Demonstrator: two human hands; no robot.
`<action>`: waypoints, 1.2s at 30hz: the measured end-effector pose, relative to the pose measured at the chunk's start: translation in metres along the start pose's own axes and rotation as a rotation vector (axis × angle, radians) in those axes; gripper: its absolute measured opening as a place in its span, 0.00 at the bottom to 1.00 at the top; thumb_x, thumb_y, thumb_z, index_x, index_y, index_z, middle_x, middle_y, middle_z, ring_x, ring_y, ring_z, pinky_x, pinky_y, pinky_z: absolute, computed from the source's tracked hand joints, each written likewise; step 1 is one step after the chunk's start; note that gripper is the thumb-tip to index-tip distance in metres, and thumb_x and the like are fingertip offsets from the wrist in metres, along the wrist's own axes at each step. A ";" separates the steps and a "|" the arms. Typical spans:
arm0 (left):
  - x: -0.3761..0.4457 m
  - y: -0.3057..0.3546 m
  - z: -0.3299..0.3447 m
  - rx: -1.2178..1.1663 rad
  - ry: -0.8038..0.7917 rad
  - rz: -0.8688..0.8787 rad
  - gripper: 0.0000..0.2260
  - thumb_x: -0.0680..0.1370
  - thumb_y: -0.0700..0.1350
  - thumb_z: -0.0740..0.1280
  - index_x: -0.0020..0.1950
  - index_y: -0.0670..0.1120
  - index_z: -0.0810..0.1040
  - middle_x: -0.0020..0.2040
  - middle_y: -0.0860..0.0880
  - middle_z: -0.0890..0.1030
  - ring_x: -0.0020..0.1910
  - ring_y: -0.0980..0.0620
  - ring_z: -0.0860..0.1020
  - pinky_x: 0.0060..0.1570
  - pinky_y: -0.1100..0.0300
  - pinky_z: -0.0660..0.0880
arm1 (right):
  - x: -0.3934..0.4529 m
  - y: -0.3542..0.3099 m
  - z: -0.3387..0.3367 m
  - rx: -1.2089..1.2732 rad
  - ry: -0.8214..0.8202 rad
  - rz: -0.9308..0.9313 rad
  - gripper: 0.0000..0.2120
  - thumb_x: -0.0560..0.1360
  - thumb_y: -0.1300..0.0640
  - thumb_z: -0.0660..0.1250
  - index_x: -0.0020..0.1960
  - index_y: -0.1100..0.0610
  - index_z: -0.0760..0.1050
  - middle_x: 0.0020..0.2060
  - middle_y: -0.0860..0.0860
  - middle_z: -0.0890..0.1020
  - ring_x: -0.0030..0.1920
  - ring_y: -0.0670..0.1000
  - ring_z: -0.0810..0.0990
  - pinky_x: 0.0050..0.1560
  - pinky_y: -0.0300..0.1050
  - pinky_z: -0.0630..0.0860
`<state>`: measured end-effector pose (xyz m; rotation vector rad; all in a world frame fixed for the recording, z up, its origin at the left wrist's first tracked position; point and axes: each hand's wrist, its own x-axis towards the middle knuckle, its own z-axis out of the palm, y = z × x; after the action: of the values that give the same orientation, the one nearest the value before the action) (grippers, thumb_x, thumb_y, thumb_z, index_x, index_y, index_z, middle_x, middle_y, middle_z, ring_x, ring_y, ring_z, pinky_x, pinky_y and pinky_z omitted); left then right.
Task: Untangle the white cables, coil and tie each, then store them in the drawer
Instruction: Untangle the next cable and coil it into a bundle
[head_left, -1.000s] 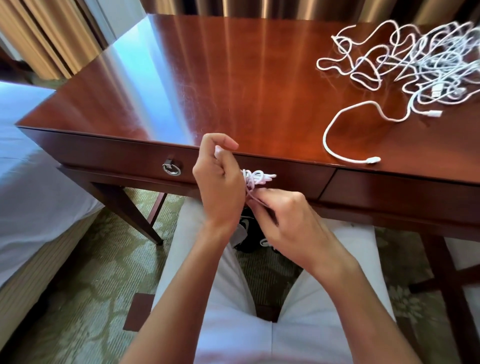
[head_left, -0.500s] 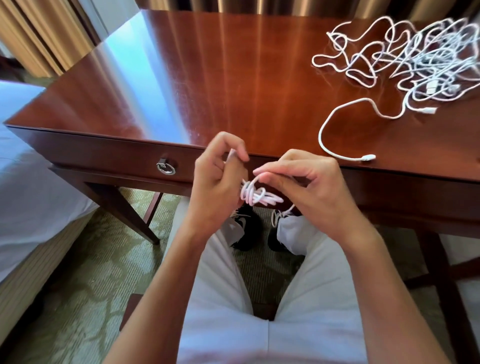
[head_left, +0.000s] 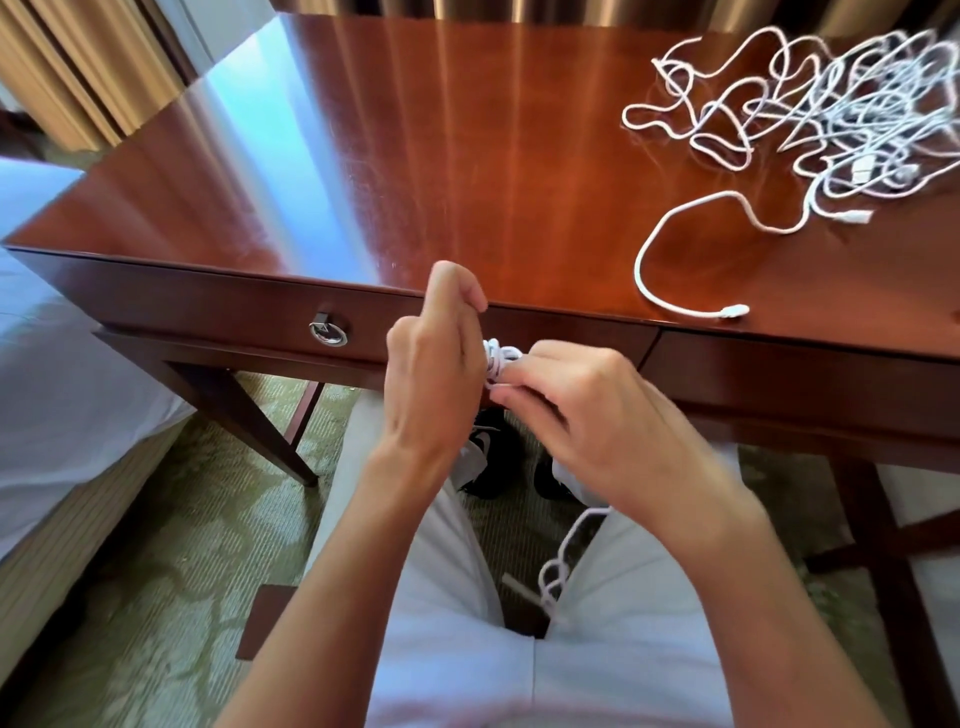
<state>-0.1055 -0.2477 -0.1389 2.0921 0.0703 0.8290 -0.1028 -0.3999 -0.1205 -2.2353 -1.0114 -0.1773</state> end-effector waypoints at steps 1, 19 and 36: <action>0.001 0.000 -0.001 0.018 -0.096 0.003 0.10 0.76 0.32 0.56 0.45 0.45 0.72 0.24 0.48 0.66 0.25 0.48 0.65 0.26 0.58 0.62 | 0.003 0.002 -0.006 0.037 -0.005 -0.009 0.11 0.79 0.50 0.64 0.48 0.56 0.82 0.42 0.47 0.80 0.43 0.52 0.82 0.42 0.57 0.79; 0.009 0.016 -0.004 -0.338 0.277 -0.185 0.14 0.80 0.32 0.54 0.43 0.49 0.69 0.26 0.45 0.62 0.22 0.53 0.59 0.25 0.57 0.56 | -0.011 0.008 0.034 0.188 0.098 0.024 0.09 0.82 0.59 0.65 0.56 0.61 0.81 0.48 0.49 0.85 0.49 0.48 0.84 0.51 0.50 0.79; 0.010 0.013 -0.022 -0.064 -0.364 0.074 0.10 0.81 0.35 0.55 0.49 0.48 0.71 0.27 0.47 0.69 0.24 0.50 0.64 0.27 0.57 0.63 | 0.020 0.005 -0.032 0.173 -0.005 -0.104 0.07 0.70 0.55 0.80 0.40 0.58 0.85 0.34 0.40 0.77 0.33 0.40 0.76 0.37 0.28 0.66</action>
<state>-0.1139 -0.2373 -0.1153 2.1618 -0.2276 0.4746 -0.0809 -0.4103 -0.0910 -2.0300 -1.1031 -0.1250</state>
